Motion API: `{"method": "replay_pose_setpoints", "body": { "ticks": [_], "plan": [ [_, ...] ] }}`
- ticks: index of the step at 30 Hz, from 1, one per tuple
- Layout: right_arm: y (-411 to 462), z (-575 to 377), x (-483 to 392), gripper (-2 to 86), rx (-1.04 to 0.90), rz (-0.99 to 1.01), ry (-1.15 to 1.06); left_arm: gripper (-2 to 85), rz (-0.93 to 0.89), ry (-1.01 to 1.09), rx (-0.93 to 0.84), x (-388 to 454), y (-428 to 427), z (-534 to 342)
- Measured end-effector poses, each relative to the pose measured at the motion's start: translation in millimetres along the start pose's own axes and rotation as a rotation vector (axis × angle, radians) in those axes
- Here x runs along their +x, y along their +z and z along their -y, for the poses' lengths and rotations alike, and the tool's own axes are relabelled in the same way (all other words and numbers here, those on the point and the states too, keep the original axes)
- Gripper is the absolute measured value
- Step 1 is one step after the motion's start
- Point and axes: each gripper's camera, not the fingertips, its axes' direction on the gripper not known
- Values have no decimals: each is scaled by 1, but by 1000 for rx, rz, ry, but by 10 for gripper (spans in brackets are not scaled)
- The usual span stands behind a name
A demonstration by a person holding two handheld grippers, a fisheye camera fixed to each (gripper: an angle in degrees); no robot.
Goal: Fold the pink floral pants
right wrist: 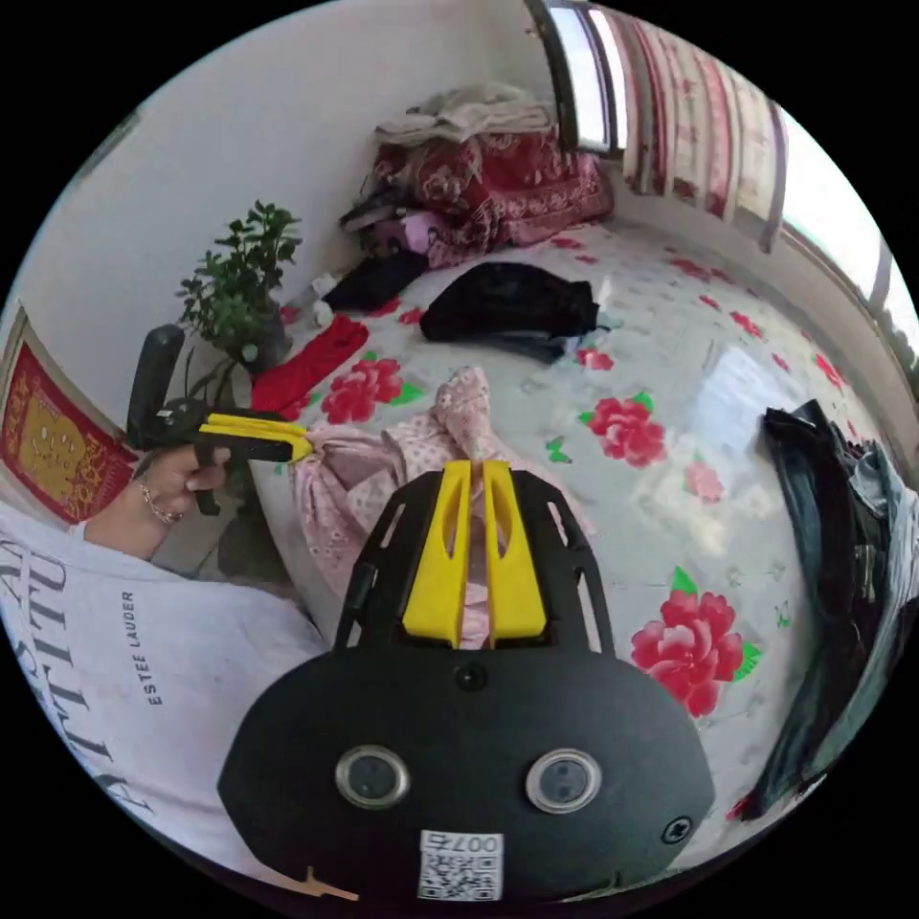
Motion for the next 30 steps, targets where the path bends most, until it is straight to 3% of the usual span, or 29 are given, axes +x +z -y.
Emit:
{"method": "replay_pose_setpoints", "body": {
  "ticks": [4, 6, 9, 12, 16, 21, 25, 30],
  "plan": [
    [-161, -36, 58, 0, 385, -42, 128, 1, 148, 120, 268, 22, -118, 21],
    [-214, -68, 76, 0, 509, -78, 174, 5, 167, 186, 325, 36, -149, 18],
    [-265, -123, 98, -1, 582, -202, 242, 18, 117, 285, 273, 58, -148, 13],
    [-268, -175, 124, 0, 532, -270, 362, 43, 79, 325, 120, 76, -86, 1],
    [-205, -238, 172, 10, 239, -317, 640, 81, -6, 125, -181, 77, 33, -33],
    [-165, -274, 183, 26, 162, -234, 722, 85, 46, -93, -222, 51, 60, -55],
    [-127, -250, 187, 35, 44, -200, 612, 85, 209, -137, -199, 23, 58, -40],
    [-83, -207, 198, 49, -69, -194, 518, 88, 241, -164, -175, 4, 75, -6]
  ]
}}
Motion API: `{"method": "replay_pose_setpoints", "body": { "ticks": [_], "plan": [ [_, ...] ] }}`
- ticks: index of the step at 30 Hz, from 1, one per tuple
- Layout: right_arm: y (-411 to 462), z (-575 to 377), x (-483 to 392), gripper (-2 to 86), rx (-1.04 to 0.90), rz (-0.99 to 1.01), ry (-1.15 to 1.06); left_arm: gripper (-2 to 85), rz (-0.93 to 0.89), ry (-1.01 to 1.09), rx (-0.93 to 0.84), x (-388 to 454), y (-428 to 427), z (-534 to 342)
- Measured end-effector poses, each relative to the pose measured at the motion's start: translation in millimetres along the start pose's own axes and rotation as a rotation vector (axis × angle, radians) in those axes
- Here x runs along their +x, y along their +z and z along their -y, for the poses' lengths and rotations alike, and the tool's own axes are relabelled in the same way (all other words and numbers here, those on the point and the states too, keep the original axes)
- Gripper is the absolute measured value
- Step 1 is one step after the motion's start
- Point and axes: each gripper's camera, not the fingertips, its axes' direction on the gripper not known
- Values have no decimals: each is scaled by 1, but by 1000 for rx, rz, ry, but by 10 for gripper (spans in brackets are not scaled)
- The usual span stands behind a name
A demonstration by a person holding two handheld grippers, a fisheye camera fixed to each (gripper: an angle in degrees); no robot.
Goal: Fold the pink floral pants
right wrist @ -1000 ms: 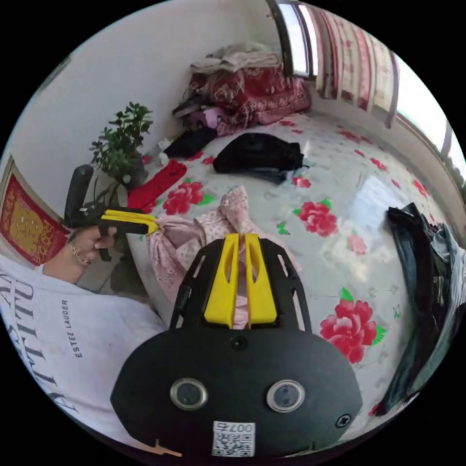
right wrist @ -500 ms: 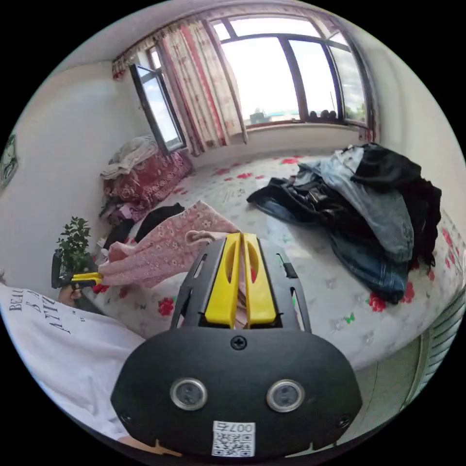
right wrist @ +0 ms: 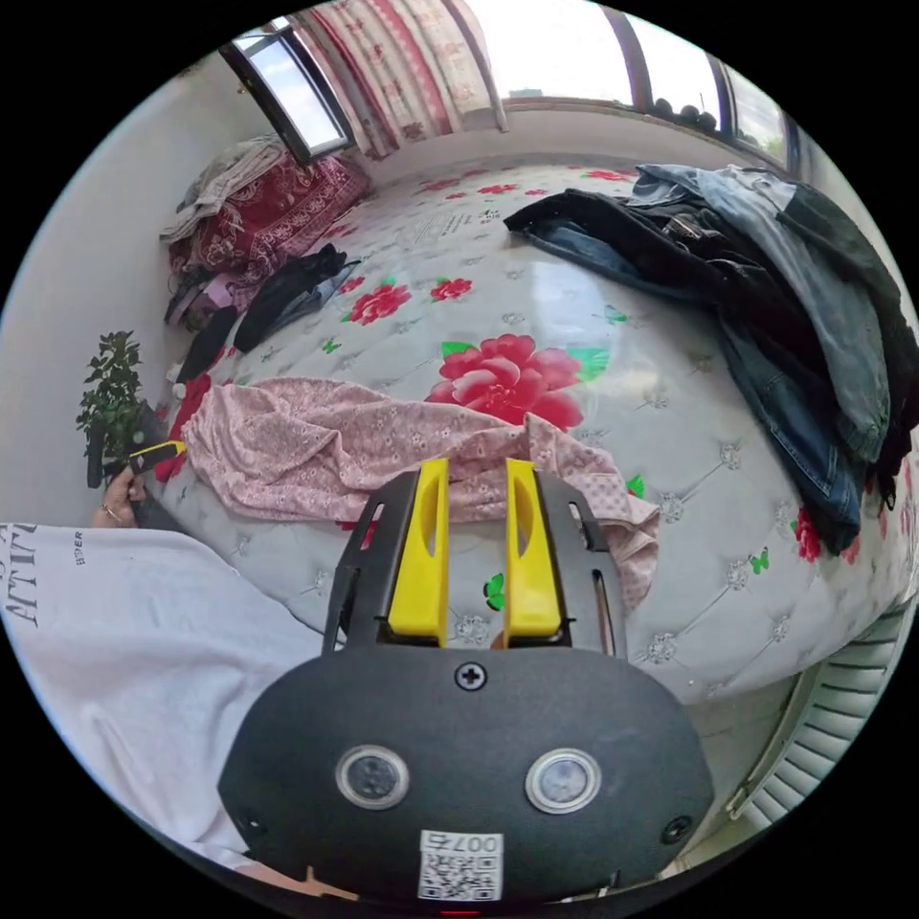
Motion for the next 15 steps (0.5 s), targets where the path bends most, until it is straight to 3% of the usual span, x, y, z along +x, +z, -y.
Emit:
{"method": "replay_pose_setpoints", "body": {
  "ticks": [6, 11, 15],
  "plan": [
    [30, 57, -4, 64, -53, -48, -49, 91, 17, -9, 27, -4, 6, 56],
    [54, 111, 8, 75, -142, -101, -76, 109, 125, 84, -70, 2, 30, 123],
    [114, 124, 2, 53, -453, -53, -136, 109, 197, 79, -204, 3, 81, 162]
  ]
}}
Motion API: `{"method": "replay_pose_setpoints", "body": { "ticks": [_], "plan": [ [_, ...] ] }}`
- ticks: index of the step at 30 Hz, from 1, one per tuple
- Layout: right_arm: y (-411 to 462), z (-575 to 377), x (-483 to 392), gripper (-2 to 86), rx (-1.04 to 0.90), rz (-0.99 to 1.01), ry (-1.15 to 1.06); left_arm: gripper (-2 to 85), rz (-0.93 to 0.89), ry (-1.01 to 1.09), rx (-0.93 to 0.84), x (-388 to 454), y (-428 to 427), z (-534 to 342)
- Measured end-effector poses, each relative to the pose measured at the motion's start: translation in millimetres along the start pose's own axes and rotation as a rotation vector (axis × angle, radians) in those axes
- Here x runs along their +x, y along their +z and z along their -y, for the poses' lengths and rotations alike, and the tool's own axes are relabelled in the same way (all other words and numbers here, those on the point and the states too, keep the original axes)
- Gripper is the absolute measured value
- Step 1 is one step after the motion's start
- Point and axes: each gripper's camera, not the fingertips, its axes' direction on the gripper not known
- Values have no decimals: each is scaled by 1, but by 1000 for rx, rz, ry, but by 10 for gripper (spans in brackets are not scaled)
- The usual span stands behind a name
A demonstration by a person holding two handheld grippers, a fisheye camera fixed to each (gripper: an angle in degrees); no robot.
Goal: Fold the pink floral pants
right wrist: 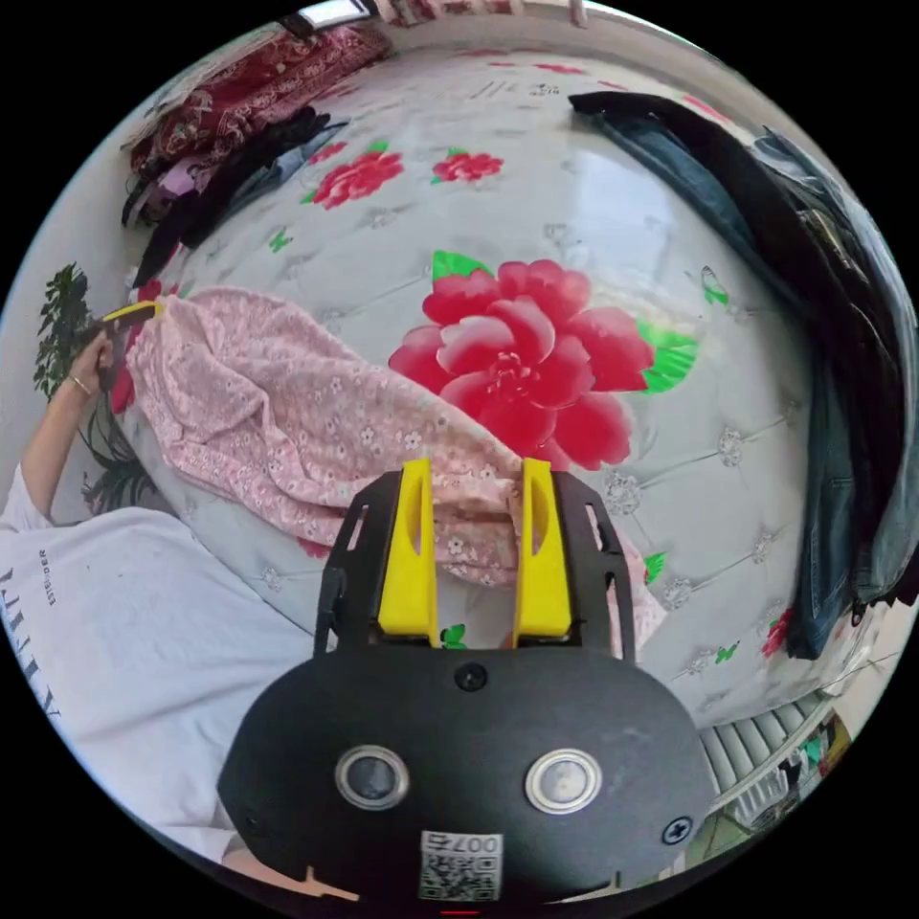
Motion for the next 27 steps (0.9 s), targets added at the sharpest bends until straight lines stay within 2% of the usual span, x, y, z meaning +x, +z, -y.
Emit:
{"method": "replay_pose_setpoints", "body": {
  "ticks": [2, 5, 9, 11, 13, 15, 17, 20, 22, 24, 27],
  "plan": [
    [1, -4, -13, 31, 15, -62, -33, 86, 45, -13, -143, 5, 33, 12],
    [-18, -31, -29, 14, 106, -98, -65, 31, -26, -45, -53, 2, 34, 3],
    [-7, -80, -45, 29, 24, -28, -94, -6, 0, 70, 22, 7, 35, -45],
    [-27, -92, -41, 38, 127, -2, -32, -8, -32, 67, 42, 1, 34, -70],
    [-62, -92, -26, 49, 319, -1, 91, -9, -125, -5, 119, -17, 22, -99],
    [-77, -75, -14, 58, 381, -13, 145, -9, -202, -85, 188, -31, 8, -116],
    [-76, -47, -7, 64, 368, -33, 148, -9, -260, -130, 267, -40, -12, -130],
    [-44, 0, -3, 68, 242, -35, 151, -10, -289, -106, 395, -42, -50, -154],
    [8, 21, -8, 53, 29, 57, 172, -10, -279, -60, 467, -39, -77, -177],
    [0, 6, -30, 20, 166, -77, 165, -10, -282, -41, 523, -39, -93, -198],
    [-19, -26, -60, 6, 250, -125, 96, -10, -262, -75, 570, -45, -108, -231]
  ]
}}
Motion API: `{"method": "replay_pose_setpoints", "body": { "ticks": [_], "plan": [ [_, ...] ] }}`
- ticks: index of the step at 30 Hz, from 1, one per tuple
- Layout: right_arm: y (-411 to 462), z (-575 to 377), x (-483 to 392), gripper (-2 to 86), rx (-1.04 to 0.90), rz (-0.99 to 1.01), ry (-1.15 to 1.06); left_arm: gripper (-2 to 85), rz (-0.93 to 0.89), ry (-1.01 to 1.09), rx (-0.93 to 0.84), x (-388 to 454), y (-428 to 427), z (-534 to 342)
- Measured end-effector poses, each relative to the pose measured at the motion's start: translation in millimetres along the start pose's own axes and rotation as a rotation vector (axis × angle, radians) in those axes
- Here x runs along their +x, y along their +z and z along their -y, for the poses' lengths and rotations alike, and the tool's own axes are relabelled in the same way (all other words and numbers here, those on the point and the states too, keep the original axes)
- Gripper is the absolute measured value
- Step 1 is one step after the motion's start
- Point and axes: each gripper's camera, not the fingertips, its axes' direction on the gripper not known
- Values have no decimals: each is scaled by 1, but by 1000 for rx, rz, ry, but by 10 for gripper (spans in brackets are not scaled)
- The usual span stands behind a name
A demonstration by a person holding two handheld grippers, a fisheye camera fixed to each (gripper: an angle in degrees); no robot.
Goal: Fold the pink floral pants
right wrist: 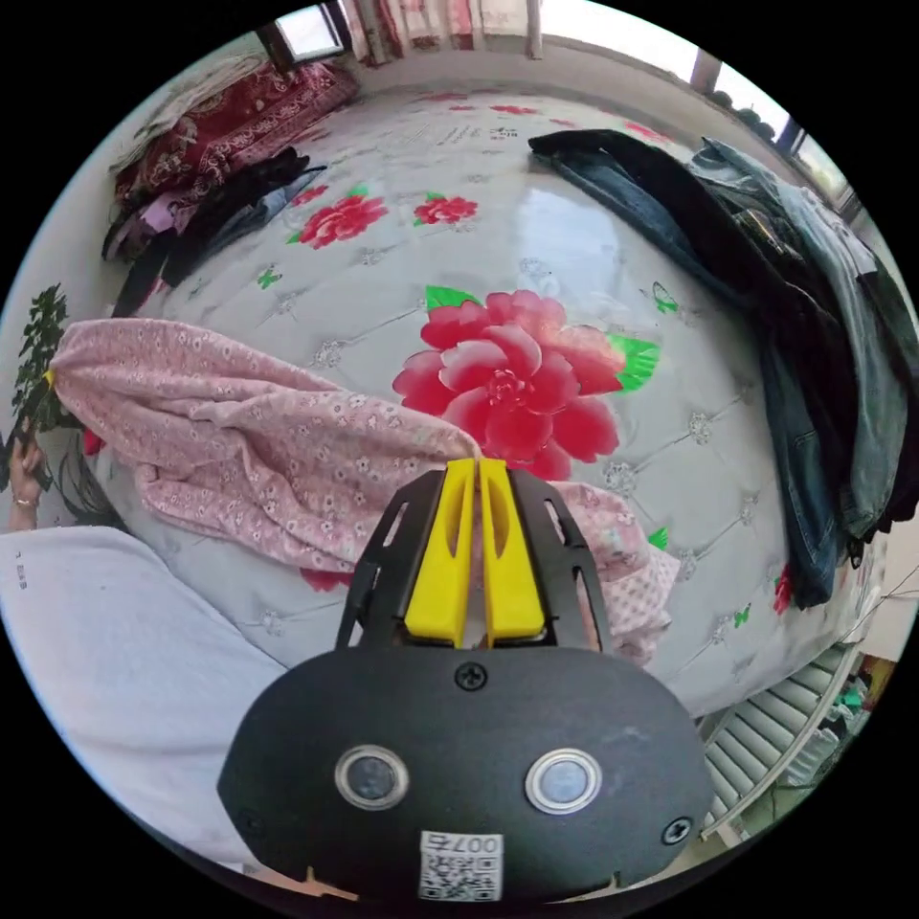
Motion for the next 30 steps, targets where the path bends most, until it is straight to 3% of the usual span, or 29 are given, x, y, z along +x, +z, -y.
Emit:
{"method": "replay_pose_setpoints", "body": {
  "ticks": [4, 8, 14, 20, 26, 30],
  "plan": [
    [-72, -69, -21, 6, 167, -13, -137, -10, -11, -53, 77, -10, -37, -30],
    [-73, -100, -23, 30, 22, 115, -173, -10, -49, -33, 87, -15, -50, -56],
    [-75, -88, -20, 78, 98, 126, -94, -9, -50, -35, 100, -12, -65, -79],
    [13, -81, -46, 40, -184, 88, -96, -10, -49, -74, 146, -11, -86, -93],
    [-119, -150, -40, 2, 423, 66, 115, -10, -52, -145, 280, -2, -134, -93],
    [-226, -189, -40, 1, 783, -51, 180, -9, -58, -13, 479, 37, -172, -66]
  ]
}}
